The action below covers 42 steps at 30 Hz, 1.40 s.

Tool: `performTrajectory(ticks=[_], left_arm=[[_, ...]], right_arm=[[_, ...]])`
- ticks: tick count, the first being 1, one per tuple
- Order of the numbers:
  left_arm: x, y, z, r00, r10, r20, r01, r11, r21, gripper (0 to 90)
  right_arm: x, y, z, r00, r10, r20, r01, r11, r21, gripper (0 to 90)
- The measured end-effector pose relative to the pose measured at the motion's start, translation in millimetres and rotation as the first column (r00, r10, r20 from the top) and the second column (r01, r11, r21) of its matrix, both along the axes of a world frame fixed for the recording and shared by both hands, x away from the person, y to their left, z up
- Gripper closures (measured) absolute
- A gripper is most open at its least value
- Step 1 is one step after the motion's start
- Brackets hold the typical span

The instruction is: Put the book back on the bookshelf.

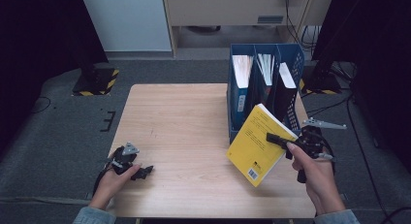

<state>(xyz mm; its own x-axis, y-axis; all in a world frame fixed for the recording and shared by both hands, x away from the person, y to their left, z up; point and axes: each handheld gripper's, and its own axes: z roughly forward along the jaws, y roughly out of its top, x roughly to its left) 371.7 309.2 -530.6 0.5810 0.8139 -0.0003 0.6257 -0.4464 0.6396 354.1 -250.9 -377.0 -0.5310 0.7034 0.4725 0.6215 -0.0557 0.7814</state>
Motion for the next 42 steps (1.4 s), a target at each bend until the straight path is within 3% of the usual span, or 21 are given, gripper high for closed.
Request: performTrajectory(ticks=[9,31,42], left_arm=[[-0.2,-0.4,-0.1,1.0,0.003,0.001,-0.003,1.0,-0.001,0.0],[-0.7,-1.5,-0.1,0.9999,0.011,0.001,-0.011,0.9999,0.0,0.0],[-0.5,-1.6,-0.1,0.9999,0.01,0.001,-0.01,0.9999,-0.001,0.0]], right_arm=[[-0.5,-11.3,6.9,0.9994,-0.035,0.003,0.035,0.999,0.018,74.8],[3.4,-32.5,43.4,0.9943,-0.1,0.039,0.098,0.994,0.05,74.7],[10.5,-48.2,46.3,0.9883,-0.151,0.018,0.15,0.986,0.078,74.6]])
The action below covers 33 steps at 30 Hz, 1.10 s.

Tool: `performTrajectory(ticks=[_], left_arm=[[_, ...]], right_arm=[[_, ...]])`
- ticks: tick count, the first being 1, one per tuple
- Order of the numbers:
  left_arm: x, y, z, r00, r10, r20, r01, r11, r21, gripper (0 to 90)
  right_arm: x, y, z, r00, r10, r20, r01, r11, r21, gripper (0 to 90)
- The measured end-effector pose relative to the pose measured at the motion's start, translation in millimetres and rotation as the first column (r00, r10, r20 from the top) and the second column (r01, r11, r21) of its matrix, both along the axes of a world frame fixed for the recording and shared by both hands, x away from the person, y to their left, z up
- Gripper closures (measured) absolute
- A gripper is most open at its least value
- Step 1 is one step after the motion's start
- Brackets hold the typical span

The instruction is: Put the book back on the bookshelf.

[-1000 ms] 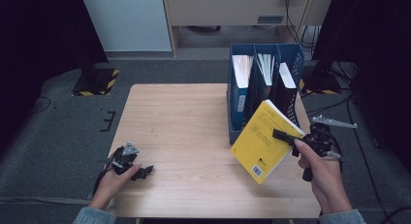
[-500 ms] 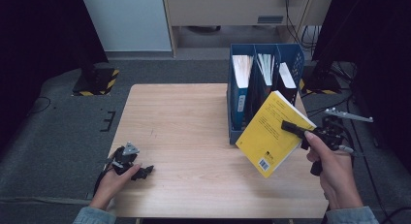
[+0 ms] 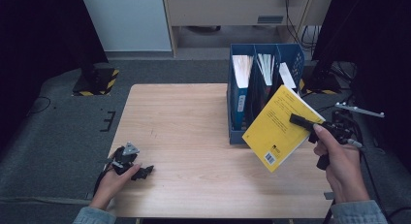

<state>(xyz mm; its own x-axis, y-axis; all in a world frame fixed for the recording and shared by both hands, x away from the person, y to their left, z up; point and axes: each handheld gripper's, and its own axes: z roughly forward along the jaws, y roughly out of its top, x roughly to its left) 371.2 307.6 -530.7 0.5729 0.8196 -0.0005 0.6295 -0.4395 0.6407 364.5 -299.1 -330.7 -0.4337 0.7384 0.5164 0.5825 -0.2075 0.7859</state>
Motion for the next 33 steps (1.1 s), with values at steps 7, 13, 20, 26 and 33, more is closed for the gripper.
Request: performTrajectory(ticks=[7,13,20,26,33], left_arm=[[-0.1,-0.2,-0.1,1.0,0.001,0.001,-0.001,1.0,0.0,0.0],[-0.2,-0.2,-0.1,1.0,0.001,0.001,-0.001,1.0,-0.001,0.0],[-0.2,-0.2,-0.2,1.0,0.002,0.002,-0.002,1.0,0.0,0.0],[0.1,-0.2,-0.1,1.0,-0.001,0.001,0.001,1.0,0.001,0.0],[0.1,-0.5,-0.2,1.0,-0.004,0.002,0.004,1.0,-0.001,0.0]], right_arm=[[8.1,-12.4,3.9,0.9992,-0.04,-0.004,0.04,0.999,0.014,74.6],[10.3,-14.9,13.2,0.9981,-0.06,0.012,0.06,0.998,0.006,74.6],[16.7,-14.9,26.0,0.9978,-0.063,0.017,0.064,0.997,-0.032,74.6],[21.1,-16.2,35.7,0.9972,-0.073,0.017,0.074,0.996,-0.053,74.4],[26.2,-18.6,35.8,0.9958,-0.091,0.005,0.091,0.993,-0.075,74.4]])
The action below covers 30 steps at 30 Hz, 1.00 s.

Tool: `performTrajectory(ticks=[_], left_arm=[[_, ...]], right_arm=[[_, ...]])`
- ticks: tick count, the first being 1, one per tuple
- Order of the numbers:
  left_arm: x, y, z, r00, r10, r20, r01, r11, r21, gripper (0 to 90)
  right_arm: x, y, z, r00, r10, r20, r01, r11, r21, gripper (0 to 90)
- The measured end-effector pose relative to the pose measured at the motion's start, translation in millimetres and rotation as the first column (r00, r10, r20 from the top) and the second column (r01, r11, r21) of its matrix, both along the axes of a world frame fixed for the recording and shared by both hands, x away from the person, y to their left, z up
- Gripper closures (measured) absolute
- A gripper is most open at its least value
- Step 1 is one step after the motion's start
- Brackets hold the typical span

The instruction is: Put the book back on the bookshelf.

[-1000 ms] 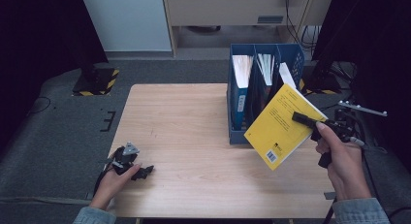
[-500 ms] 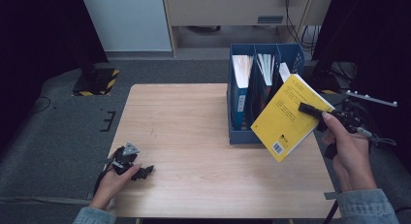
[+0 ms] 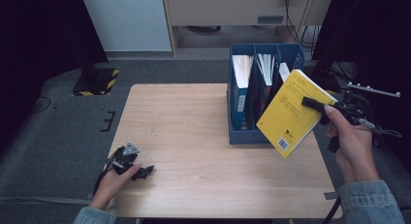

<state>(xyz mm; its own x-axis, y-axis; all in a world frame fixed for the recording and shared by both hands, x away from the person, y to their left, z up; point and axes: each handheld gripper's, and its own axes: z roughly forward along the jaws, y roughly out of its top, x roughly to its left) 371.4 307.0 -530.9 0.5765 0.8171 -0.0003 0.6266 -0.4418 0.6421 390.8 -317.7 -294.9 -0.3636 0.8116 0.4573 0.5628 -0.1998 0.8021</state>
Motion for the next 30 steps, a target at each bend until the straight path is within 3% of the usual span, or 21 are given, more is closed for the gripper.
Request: performTrajectory(ticks=[15,27,30], left_arm=[[0.0,-0.1,0.0,1.0,-0.002,0.0,0.002,1.0,0.0,0.0],[-0.1,-0.1,0.0,1.0,-0.001,0.0,0.001,1.0,0.0,0.0],[-0.1,0.0,0.0,1.0,-0.002,0.0,0.002,1.0,0.0,0.0]], right_arm=[[3.5,-6.5,13.2,0.9988,-0.047,0.012,0.047,0.998,-0.029,74.4],[16.0,-13.9,24.5,0.9971,-0.075,0.009,0.075,0.996,-0.047,74.4],[20.1,-11.4,28.2,0.9961,-0.087,0.019,0.088,0.994,-0.072,74.4]])
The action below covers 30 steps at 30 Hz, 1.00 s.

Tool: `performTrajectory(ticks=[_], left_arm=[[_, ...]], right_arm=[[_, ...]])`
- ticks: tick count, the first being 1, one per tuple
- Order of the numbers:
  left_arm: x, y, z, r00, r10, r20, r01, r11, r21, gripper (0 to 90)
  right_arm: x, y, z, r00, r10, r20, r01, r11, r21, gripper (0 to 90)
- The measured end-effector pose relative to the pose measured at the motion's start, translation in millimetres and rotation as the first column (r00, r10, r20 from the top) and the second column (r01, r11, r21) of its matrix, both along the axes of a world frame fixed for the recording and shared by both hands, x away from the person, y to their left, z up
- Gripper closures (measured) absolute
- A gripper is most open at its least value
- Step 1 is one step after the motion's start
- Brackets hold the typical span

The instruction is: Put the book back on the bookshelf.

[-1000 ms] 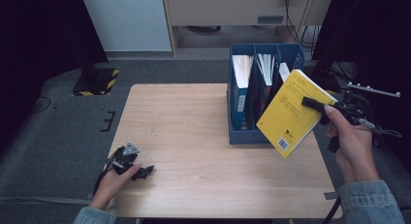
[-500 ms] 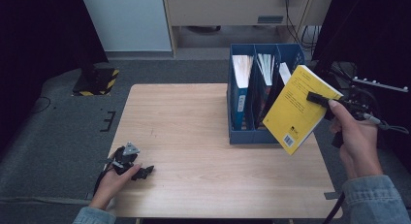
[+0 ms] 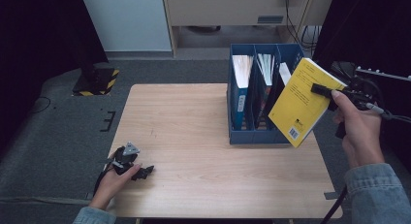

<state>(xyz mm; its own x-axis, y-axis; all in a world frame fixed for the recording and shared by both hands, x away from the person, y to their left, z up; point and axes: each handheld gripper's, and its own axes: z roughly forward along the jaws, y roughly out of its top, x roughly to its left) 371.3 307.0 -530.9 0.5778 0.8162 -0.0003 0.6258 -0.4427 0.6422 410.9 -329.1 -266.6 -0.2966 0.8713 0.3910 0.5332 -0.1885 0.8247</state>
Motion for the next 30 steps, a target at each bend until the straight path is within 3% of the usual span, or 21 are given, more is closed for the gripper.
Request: performTrajectory(ticks=[25,30], left_arm=[[-0.2,-0.3,-0.4,1.0,0.003,0.003,-0.003,1.0,-0.006,0.0],[-0.2,-0.6,-0.4,1.0,0.002,0.003,-0.002,1.0,-0.006,0.0]], right_arm=[[36.6,22.3,-5.3,0.9997,-0.025,-0.001,0.025,0.999,-0.048,74.5],[47.4,29.9,-10.9,0.9995,-0.027,-0.017,0.026,0.996,-0.082,74.4]])
